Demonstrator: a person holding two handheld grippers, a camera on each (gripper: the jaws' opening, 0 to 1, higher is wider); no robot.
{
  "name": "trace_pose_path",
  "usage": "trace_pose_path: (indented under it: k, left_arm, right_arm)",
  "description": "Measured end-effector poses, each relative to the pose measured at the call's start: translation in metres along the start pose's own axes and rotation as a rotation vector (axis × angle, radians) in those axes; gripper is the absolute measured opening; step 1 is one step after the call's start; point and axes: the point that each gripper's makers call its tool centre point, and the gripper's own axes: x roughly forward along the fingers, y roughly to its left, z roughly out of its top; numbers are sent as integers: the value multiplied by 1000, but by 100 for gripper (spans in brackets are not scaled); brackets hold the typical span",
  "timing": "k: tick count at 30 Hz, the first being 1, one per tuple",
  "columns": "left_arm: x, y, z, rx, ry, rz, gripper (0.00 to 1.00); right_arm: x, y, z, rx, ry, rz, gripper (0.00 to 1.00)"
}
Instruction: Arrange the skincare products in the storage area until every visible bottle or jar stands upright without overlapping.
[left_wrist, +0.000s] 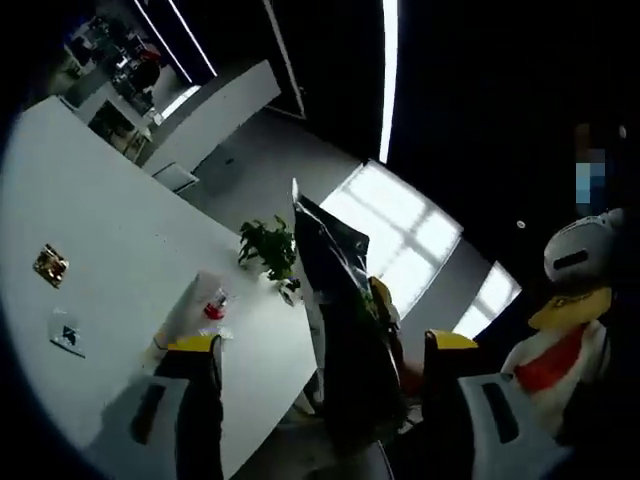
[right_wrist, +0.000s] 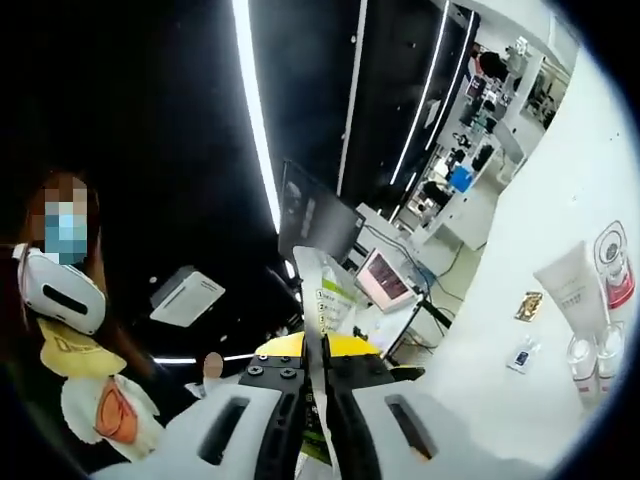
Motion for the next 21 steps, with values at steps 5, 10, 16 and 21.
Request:
trace_pose_path:
  k: [5, 10, 16, 21]
  left_arm:
    - [6, 3, 4, -11, -15, -9, 26]
    - [9, 14, 8, -42, -6, 47, 21]
    - [13, 20, 19, -25, -16, 121, 11]
    - [15, 15, 31, 18, -64, 110, 0]
  right_arm:
    - [-4, -8, 1, -13, 1, -55, 5]
    - [-10, -19, 6, -8, -4, -144, 5]
    - [-18, -33, 16, 8, -15, -224, 5]
    - [-19, -30, 28, 6, -63, -204, 5]
